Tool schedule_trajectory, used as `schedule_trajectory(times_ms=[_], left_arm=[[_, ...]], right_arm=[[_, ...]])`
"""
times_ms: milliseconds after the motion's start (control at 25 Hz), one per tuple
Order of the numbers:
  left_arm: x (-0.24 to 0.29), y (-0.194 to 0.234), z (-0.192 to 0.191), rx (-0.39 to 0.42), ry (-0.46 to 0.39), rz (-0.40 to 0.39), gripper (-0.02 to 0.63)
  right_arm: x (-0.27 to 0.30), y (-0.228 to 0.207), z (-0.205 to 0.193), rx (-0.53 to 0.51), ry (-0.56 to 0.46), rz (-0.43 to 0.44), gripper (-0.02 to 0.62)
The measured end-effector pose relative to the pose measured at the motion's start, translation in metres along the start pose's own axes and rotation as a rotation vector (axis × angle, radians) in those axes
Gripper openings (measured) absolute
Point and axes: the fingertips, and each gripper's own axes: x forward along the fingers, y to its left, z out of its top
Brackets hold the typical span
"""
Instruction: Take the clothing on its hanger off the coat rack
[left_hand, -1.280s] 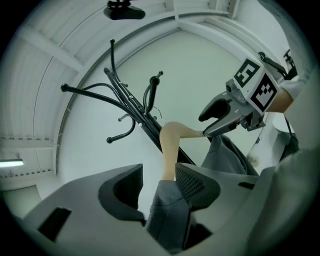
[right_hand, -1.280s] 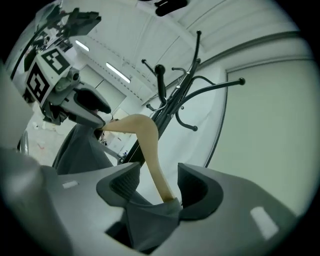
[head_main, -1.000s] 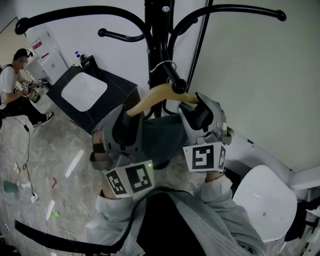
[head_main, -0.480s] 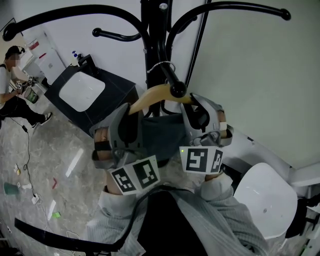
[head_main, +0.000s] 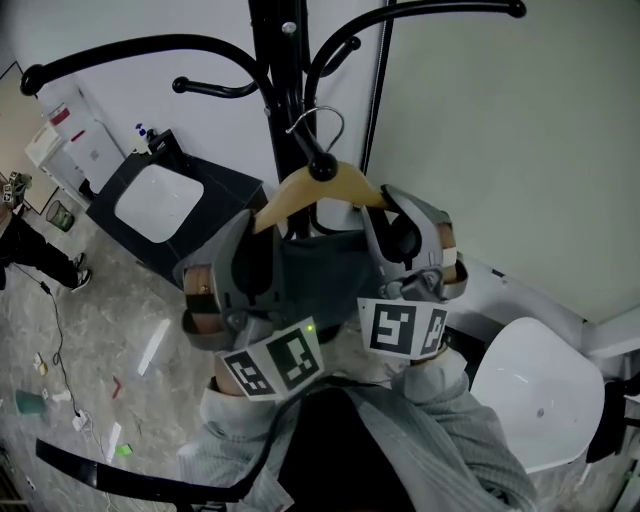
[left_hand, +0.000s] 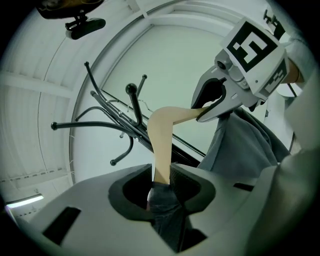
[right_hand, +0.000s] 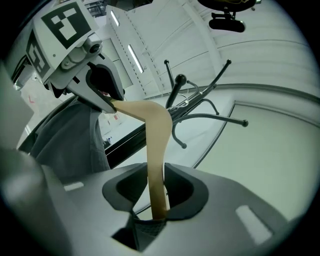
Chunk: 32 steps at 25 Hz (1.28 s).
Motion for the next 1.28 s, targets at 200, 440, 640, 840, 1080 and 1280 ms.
schedule_trajectory(times_ms=[200, 440, 640, 840, 1080, 1280], left_arm=[[-0.001, -0.011, 0.037, 0.005, -0.102, -0.029, 0.109], [0.01, -0.059, 0.084, -0.016, -0.209, -0.133, 0.109], [0.001, -0.09, 0.11, -0.049, -0.276, -0.221, 0.109], [0.014, -0.124, 0.114, -0.069, -0.308, -0.299, 0.109], [-0.004, -0.149, 0.148, -0.084, -0.362, -0.349, 0.109], [-0.01, -0.166, 0.157, -0.077, -0.383, -0.384, 0.109]], right_arm=[[-0.028, -0.031, -0.012, -0.002, 0.043, -0.09, 0.103], [-0.069, -0.062, -0.062, -0.002, 0.178, -0.161, 0.103], [-0.109, -0.075, -0.083, -0.021, 0.286, -0.212, 0.103], [-0.12, -0.073, -0.111, -0.039, 0.38, -0.234, 0.104], [-0.165, -0.09, -0.124, -0.057, 0.453, -0.275, 0.103], [-0.183, -0.091, -0.134, -0.058, 0.495, -0.295, 0.104]])
